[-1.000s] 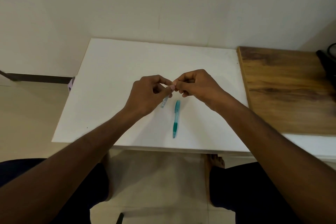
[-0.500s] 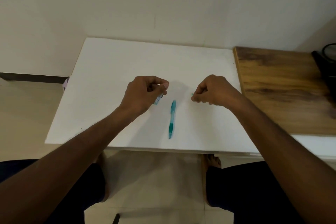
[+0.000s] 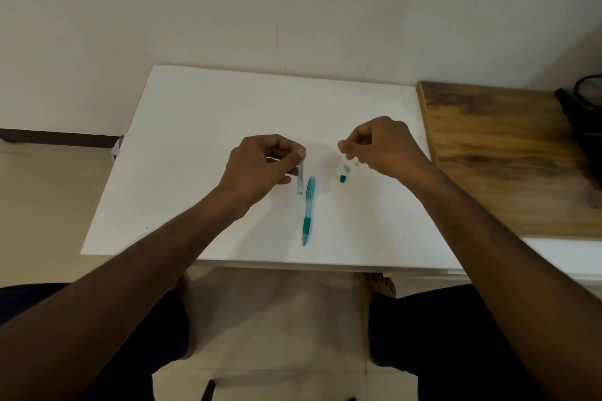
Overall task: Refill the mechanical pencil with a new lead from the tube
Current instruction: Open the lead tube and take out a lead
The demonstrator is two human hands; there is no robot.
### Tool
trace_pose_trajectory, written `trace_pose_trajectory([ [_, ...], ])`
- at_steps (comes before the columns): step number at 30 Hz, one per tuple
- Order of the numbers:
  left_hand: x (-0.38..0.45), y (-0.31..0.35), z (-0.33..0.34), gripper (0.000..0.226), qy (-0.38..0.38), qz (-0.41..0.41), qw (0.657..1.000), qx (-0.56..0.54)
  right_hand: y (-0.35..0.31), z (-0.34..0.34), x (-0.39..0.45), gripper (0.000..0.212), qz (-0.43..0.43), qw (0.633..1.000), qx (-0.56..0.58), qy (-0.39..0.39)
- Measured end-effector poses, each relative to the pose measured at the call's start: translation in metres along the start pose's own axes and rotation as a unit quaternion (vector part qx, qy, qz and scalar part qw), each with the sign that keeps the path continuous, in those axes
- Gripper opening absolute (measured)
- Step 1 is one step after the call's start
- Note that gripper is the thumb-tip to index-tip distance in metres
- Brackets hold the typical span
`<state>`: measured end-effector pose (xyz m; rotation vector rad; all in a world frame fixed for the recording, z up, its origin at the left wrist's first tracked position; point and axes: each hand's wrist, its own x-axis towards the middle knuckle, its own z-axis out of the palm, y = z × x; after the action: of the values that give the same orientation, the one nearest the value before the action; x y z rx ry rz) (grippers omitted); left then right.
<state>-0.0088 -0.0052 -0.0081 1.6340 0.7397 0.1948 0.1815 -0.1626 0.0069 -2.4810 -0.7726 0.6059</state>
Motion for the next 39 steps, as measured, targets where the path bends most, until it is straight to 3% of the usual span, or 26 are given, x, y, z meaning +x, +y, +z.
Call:
trace_pose_trajectory([
  [3, 0.003, 0.004, 0.004, 0.012, 0.021, -0.021, 0.999, -0.036, -0.02, 0.003, -0.01, 0.024, 0.0, 0.981, 0.171, -0.091],
  [5, 0.005, 0.008, 0.009, 0.014, 0.031, -0.033, 0.995, -0.087, -0.025, 0.008, -0.013, 0.025, -0.021, 0.968, 0.207, -0.142],
  [10, 0.009, 0.017, 0.025, 0.013, 0.024, -0.075, 0.973, -0.215, -0.021, 0.008, -0.013, 0.016, -0.04, 0.953, 0.288, -0.089],
  [12, 0.012, 0.021, 0.03, 0.03, 0.029, -0.131, 0.943, -0.306, -0.018, 0.006, -0.013, 0.01, -0.042, 0.948, 0.308, -0.073],
  [14, 0.013, 0.022, 0.03, 0.057, 0.02, -0.197, 0.882, -0.428, -0.017, 0.004, -0.015, 0.009, -0.055, 0.946, 0.311, -0.067],
  [16, 0.013, 0.019, 0.029, 0.079, -0.016, -0.213, 0.843, -0.494, -0.02, 0.006, -0.018, 0.008, -0.083, 0.954, 0.284, -0.053],
  [21, 0.012, 0.015, 0.032, 0.1, -0.073, -0.171, 0.827, -0.531, -0.033, 0.014, -0.03, 0.004, -0.164, 0.97, 0.177, -0.008],
  [27, 0.012, 0.012, 0.03, 0.108, -0.122, -0.113, 0.805, -0.569, -0.036, 0.007, -0.033, 0.01, -0.195, 0.968, 0.157, 0.024],
  [30, 0.011, 0.012, 0.031, 0.109, -0.127, -0.104, 0.808, -0.566, -0.035, 0.005, -0.031, 0.002, -0.205, 0.968, 0.144, 0.036],
  [34, 0.009, 0.014, 0.03, 0.11, -0.129, -0.093, 0.808, -0.568, -0.035, 0.004, -0.032, 0.013, -0.197, 0.968, 0.153, 0.031],
  [37, 0.009, 0.017, 0.028, 0.11, -0.129, -0.08, 0.805, -0.574, -0.033, 0.002, -0.029, 0.004, -0.148, 0.963, 0.225, 0.013],
  [39, 0.009, 0.02, 0.027, 0.109, -0.128, -0.072, 0.805, -0.575, -0.033, 0.002, -0.027, 0.014, -0.119, 0.959, 0.258, 0.012],
])
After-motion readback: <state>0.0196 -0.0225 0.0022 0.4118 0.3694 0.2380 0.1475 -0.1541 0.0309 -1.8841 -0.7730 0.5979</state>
